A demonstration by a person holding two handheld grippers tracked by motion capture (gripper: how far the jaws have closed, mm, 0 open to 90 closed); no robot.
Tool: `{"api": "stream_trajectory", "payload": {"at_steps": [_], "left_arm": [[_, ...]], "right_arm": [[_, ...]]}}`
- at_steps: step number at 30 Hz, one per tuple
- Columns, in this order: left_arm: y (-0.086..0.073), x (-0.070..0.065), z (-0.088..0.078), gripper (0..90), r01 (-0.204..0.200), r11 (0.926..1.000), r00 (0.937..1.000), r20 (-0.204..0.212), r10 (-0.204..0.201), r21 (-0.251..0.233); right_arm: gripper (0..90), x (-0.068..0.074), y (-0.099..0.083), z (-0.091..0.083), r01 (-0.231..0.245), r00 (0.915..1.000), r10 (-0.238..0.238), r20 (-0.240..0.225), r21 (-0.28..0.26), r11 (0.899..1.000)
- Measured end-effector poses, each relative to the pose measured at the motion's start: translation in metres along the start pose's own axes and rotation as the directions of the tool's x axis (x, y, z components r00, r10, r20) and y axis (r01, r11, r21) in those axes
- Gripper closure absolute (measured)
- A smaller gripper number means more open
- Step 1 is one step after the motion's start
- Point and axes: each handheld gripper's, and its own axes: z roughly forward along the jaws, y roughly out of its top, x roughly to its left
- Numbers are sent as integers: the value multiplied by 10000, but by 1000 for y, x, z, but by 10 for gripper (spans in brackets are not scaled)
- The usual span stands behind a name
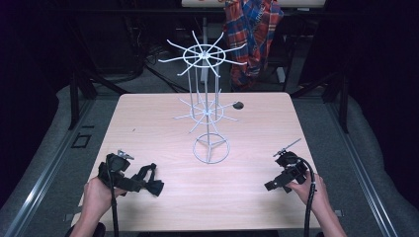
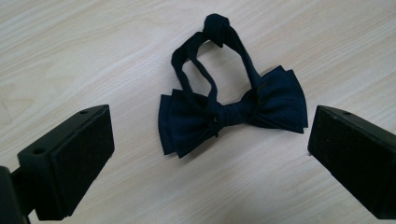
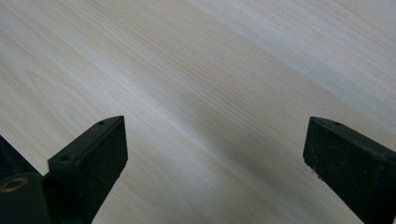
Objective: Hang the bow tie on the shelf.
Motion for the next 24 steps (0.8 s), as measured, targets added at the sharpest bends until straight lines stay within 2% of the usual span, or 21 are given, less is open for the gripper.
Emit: {"api": "stream_trajectory", "payload": {"at_steps": [5, 7, 9, 11, 15, 20, 23, 24], "left_arm": [[3, -5, 5, 4, -118, 9999, 9999, 20, 117, 80], [5, -6, 7, 4, -181, 9997, 9998, 38, 180, 149], [7, -8, 9, 4, -231, 9996, 9997, 45, 230, 150], [10, -11, 12, 4, -382, 9992, 9993, 48, 381, 140], [15, -15, 15, 10, -583, 9982, 9983, 91, 582, 143], [19, -21, 24, 96, -717, 9970, 9973, 177, 712, 289], [21, -22, 27, 177, -846, 9957, 9961, 289, 835, 365], [22, -22, 28, 238, -860, 9956, 9958, 345, 847, 372]], "right_arm": [[52, 1, 1, -2, 110, 9999, -110, 4, 155, 9998], [52, 1, 2, -1, 82, 10000, -82, -56, -6, 10000], [51, 1, 2, -1, 124, 9999, -124, -26, 58, 9999], [52, 1, 1, -1, 45, 10000, -45, -3, 165, 9999], [59, -1, 0, -1, 21, 10000, -21, 27, 41, 10000], [68, 2, 1, 0, -6, 10000, 6, -9, 98, 10000], [80, 2, 1, 0, -24, 10000, 25, -18, 117, 9999], [83, 1, 1, 0, -47, 10000, 47, -40, 153, 9999]]}}
